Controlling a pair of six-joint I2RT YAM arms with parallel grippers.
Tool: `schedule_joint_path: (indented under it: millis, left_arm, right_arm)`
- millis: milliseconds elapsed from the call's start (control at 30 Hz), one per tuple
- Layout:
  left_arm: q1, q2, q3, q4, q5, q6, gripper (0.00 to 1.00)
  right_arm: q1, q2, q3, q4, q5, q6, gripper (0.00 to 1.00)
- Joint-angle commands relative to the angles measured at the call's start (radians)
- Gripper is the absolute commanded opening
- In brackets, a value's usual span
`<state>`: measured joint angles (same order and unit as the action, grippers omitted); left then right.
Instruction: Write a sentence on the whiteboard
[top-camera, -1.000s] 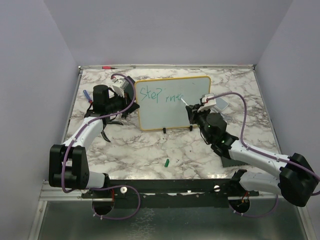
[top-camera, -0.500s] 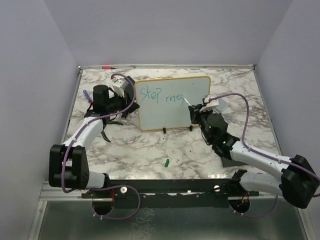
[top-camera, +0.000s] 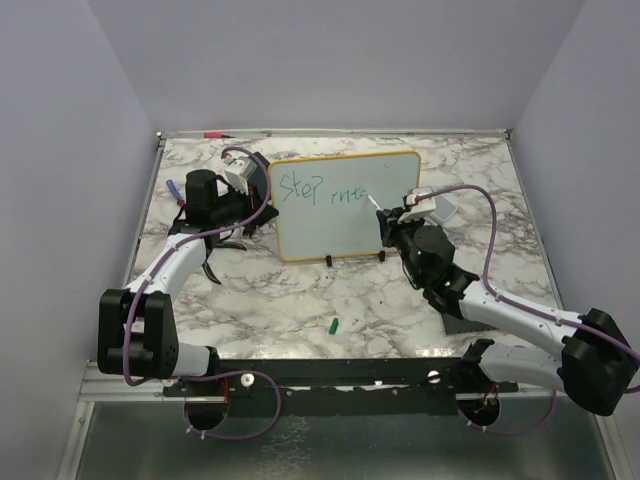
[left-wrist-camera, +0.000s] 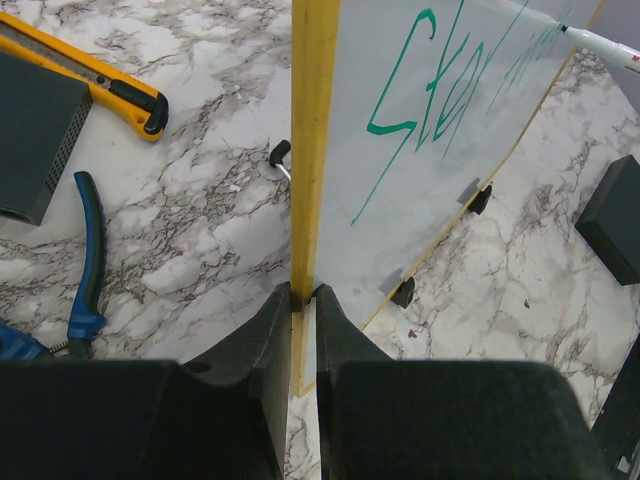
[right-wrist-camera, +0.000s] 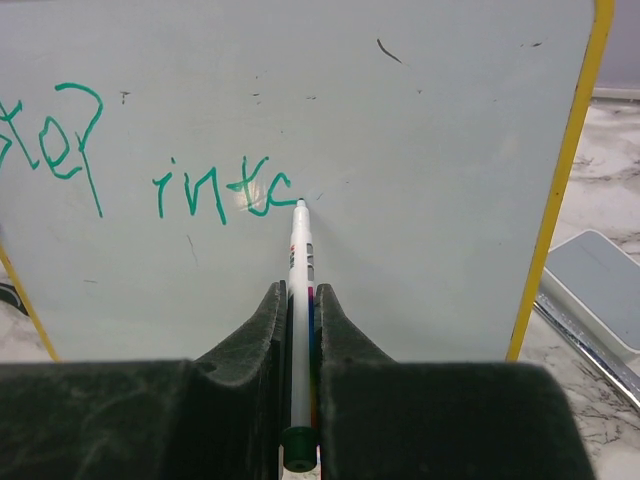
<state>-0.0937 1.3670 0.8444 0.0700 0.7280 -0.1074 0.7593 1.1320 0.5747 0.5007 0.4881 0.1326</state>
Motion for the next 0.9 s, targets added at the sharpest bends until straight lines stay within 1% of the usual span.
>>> schedule_joint_path:
  millis: [0, 300, 567, 733, 867]
  left_arm:
    - [0.004, -0.028, -0.003, 0.025, -0.009, 0.008, 0.0]
    - [0.005, -0.028, -0.004, 0.025, -0.01, 0.008, 0.0]
    - [0.004, -0.029, -0.004, 0.024, -0.015, 0.008, 0.0]
    - [0.004, -0.031, -0.004, 0.024, -0.026, 0.005, 0.0]
    - [0.003, -0.032, -0.004, 0.025, -0.028, 0.001, 0.0]
  right_arm:
    - [-0.003, 0.018, 0.036, 0.022, -0.001, -0.026, 0.0]
    - [-0.002, 0.027, 0.036, 0.03, -0.02, -0.026, 0.01]
    - [-0.003, -0.006, 0.028, 0.011, -0.029, -0.027, 0.01]
    - [-0.003, -0.059, 0.02, -0.029, -0.054, -0.017, 0.01]
    - [-0.003, -0.13, 0.006, -0.094, -0.055, 0.011, 0.01]
